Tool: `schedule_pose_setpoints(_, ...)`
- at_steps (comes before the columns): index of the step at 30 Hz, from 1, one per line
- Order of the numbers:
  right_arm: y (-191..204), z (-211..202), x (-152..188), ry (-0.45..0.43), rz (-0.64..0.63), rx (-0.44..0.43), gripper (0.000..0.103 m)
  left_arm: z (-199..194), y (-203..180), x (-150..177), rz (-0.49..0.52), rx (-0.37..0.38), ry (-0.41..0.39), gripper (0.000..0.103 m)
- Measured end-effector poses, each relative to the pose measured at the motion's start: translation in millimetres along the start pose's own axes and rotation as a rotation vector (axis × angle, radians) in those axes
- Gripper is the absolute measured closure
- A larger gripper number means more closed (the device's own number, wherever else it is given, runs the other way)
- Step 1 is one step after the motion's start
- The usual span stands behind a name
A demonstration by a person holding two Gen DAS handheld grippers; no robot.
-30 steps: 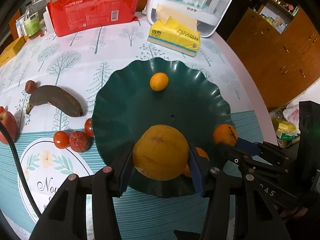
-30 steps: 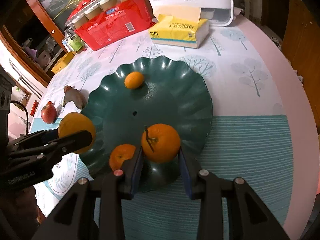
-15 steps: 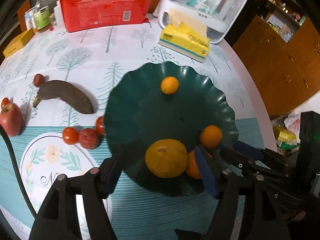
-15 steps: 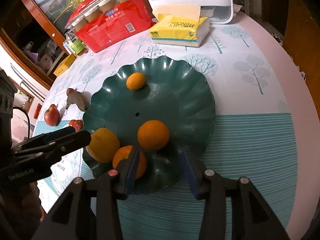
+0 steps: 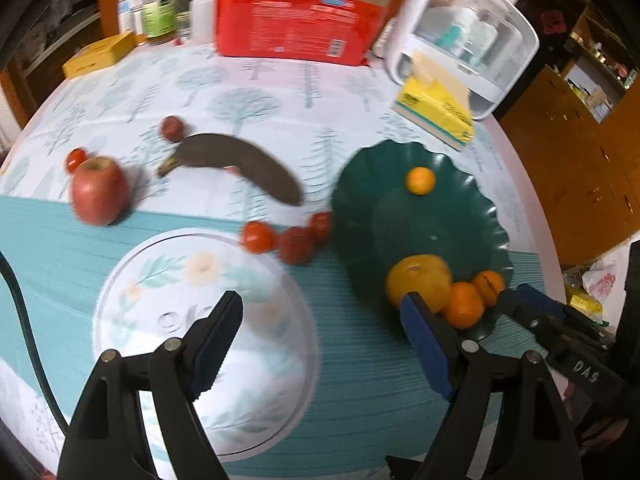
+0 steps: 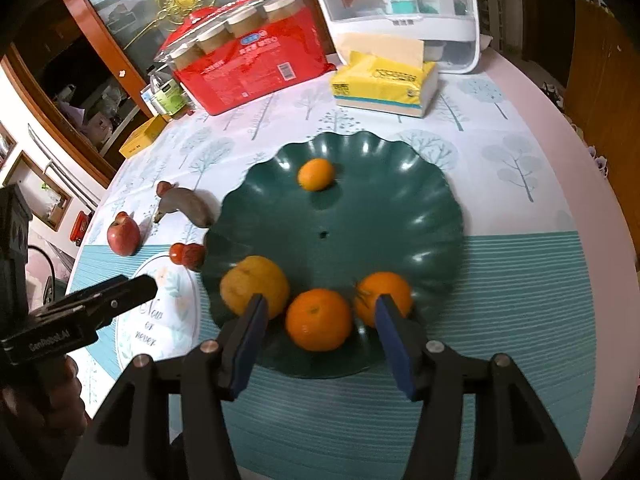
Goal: Organize fruits
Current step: 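Grasp the red apple with the left gripper while the right gripper grasps a cherry tomato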
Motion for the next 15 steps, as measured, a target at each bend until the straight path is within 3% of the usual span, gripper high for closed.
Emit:
schedule_pose_setpoints(8, 44, -1, 4, -0.024, -0.01, 0.007, 0.046, -22, 65, 12, -0.045, -0.04, 0.002, 0.023)
schedule_pose_setpoints(15, 90, 6, 9, -0.041, -0.006, 0.008, 0.046, -39, 119, 1, -0.035, -0.061, 0.003, 0.023)
Point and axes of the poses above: each gripper's, at about its wrist camera, not at the fingertips, and z roughly the way its jaws point, y to its left, x to its underside, the point moved 1 cm from there along z, roughly the way its jaws point, and after that the axes turned 3 degrees about z, right-handed, at the moved point
